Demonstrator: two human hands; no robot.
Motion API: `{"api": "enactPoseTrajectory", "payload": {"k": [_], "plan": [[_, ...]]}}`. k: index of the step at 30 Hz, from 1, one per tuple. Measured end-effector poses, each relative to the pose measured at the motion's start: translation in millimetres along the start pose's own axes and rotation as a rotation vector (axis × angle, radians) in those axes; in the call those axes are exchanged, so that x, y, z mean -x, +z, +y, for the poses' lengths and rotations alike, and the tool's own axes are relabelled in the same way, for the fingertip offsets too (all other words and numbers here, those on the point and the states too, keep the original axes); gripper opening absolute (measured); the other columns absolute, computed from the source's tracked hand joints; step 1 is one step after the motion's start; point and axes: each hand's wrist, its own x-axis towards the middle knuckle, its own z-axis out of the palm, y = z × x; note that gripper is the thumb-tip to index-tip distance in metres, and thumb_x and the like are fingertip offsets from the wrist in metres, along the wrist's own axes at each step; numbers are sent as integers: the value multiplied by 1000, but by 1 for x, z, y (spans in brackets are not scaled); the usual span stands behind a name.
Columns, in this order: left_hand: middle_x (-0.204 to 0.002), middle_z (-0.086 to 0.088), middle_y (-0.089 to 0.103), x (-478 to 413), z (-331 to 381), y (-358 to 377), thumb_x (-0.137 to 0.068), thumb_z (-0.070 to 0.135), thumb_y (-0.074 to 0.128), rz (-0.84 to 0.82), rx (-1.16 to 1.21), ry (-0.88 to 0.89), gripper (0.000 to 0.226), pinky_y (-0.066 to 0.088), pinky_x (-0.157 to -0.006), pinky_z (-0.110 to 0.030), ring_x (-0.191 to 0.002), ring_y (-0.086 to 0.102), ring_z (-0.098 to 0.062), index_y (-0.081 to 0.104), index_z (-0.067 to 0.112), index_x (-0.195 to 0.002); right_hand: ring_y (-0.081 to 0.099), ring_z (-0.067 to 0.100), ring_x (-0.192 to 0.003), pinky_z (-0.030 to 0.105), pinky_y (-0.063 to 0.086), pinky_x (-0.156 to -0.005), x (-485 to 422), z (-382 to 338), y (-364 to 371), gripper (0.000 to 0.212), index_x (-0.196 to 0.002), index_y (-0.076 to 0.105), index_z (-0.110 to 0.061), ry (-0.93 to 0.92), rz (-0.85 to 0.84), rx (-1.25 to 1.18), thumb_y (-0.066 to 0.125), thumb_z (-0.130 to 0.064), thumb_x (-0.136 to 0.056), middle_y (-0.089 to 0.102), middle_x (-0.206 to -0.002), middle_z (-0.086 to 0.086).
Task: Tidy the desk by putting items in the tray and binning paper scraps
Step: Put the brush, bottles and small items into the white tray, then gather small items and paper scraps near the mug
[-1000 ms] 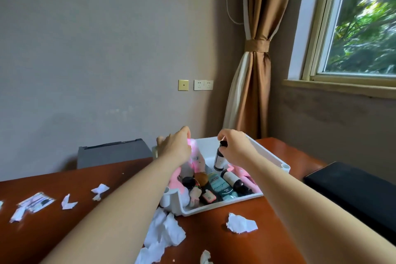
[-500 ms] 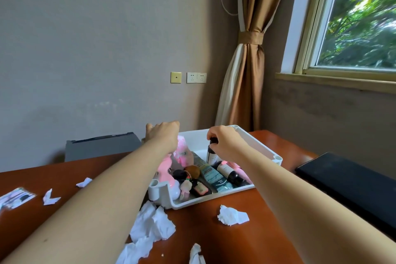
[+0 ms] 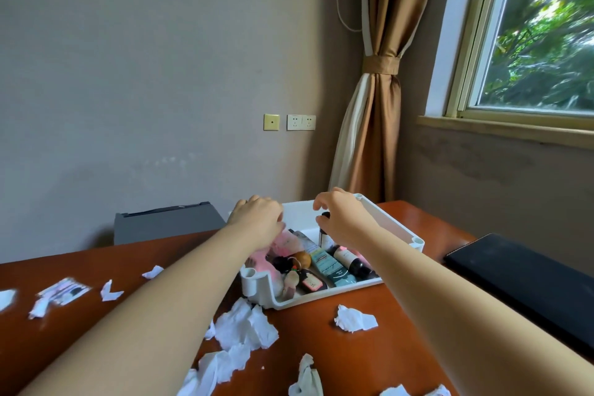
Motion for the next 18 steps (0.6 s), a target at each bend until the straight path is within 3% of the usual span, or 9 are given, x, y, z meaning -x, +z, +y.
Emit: {"api": "enactPoseTrajectory", "payload": {"k": [8, 18], "plan": [[-126, -7, 53, 83, -30, -60, -98, 29, 39, 0, 59, 87, 32, 35, -100, -36, -122, 44, -25, 55, 19, -124, 63, 28, -97, 40, 53, -86, 30, -59, -23, 22, -110, 65, -11, -52, -120, 27, 56, -18, -90, 66, -113, 10], [-127, 1, 55, 197, -111, -101, -97, 34, 42, -95, 117, -37, 29, 44, -100, -38, -116, 51, -18, 55, 26, -123, 63, 24, -97, 33, 55, -89, 82, -160, -21, 23, -106, 70, -15, -210, -351, 69, 55, -23, -91, 68, -109, 4]]}}
